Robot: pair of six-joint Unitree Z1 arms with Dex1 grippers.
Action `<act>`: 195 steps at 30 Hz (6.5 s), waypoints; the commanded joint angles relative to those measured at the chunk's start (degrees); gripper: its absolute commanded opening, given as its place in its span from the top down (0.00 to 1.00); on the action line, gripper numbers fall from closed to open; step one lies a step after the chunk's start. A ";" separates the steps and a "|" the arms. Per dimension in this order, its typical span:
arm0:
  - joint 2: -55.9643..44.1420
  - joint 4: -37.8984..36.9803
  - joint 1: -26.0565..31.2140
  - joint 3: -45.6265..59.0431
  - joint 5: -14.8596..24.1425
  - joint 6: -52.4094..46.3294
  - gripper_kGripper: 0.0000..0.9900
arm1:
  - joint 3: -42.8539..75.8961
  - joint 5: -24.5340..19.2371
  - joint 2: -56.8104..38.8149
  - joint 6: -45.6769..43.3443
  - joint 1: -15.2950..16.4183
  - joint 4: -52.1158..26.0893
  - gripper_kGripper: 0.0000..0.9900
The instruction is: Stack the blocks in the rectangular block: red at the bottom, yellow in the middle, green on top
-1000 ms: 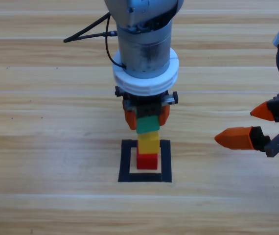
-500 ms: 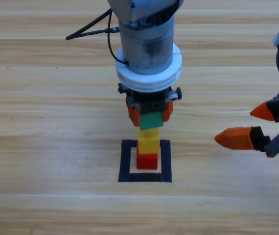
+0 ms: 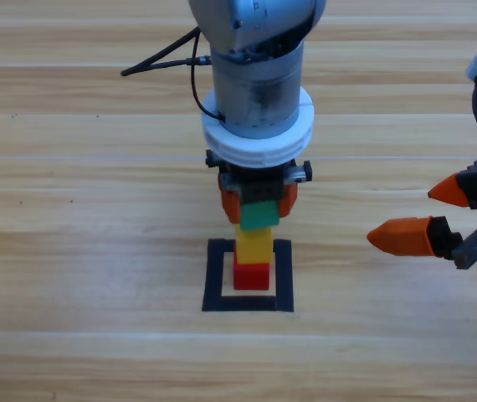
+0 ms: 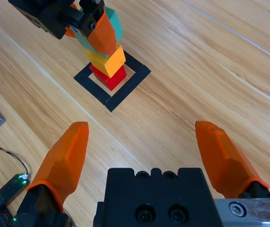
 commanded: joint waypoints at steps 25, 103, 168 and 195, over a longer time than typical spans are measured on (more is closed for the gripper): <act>3.39 0.26 -1.48 2.06 0.84 2.33 0.93 | 2.03 0.46 -2.64 -0.58 -1.30 -0.38 0.00; -36.07 -26.46 -26.53 51.19 31.42 -7.16 0.00 | 1.06 -0.15 -1.32 -0.75 -1.30 -0.38 0.00; -131.87 -79.72 61.63 127.75 -8.83 67.63 0.00 | 1.41 -2.44 -0.97 -1.02 -2.27 -1.17 0.00; -131.87 -79.72 61.63 127.75 -8.83 67.63 0.00 | 0.62 -2.88 2.11 -1.46 -2.35 -1.17 0.00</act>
